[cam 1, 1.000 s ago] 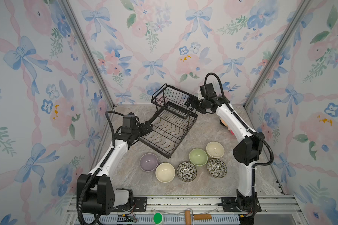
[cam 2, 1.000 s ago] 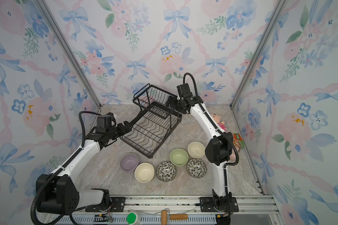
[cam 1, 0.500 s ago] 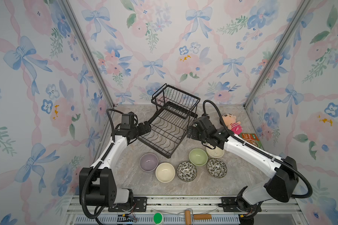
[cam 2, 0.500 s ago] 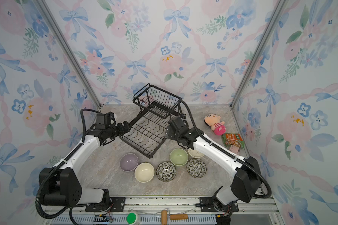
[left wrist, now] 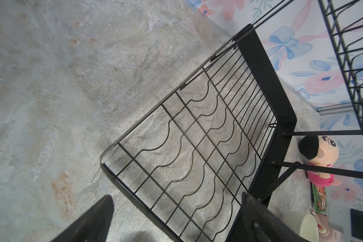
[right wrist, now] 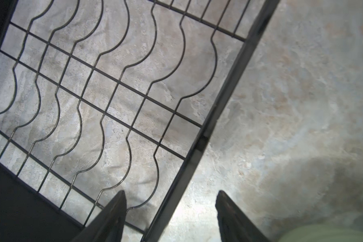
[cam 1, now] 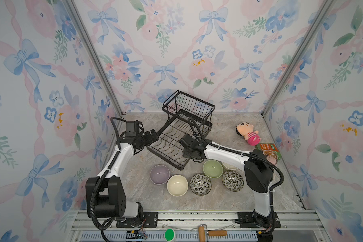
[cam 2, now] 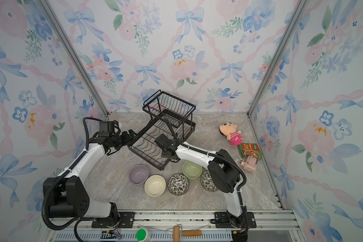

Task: Load bowls into a dish rack
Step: Rotate the dish rack at the top-center of the table.

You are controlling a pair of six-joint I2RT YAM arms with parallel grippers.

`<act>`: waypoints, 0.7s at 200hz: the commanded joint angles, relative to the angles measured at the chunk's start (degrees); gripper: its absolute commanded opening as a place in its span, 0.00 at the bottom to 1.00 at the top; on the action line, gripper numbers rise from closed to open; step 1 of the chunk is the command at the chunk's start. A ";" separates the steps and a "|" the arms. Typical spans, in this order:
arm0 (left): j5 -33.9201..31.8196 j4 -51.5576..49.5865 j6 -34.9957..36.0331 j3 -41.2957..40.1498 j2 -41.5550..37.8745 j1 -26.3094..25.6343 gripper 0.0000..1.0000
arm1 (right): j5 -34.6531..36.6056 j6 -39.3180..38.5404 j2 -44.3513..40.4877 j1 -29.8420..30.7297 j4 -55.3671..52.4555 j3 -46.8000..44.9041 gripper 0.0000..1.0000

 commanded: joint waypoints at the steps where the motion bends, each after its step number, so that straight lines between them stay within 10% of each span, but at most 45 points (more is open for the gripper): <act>1: 1.84 -0.95 -0.89 0.82 0.48 0.37 0.98 | 1.56 0.17 2.83 0.30 -5.14 3.53 0.54; 140: 4.14 -0.59 -1.92 1.24 2.05 -0.09 0.98 | 3.42 -15.29 4.61 -8.41 -5.02 0.91 0.18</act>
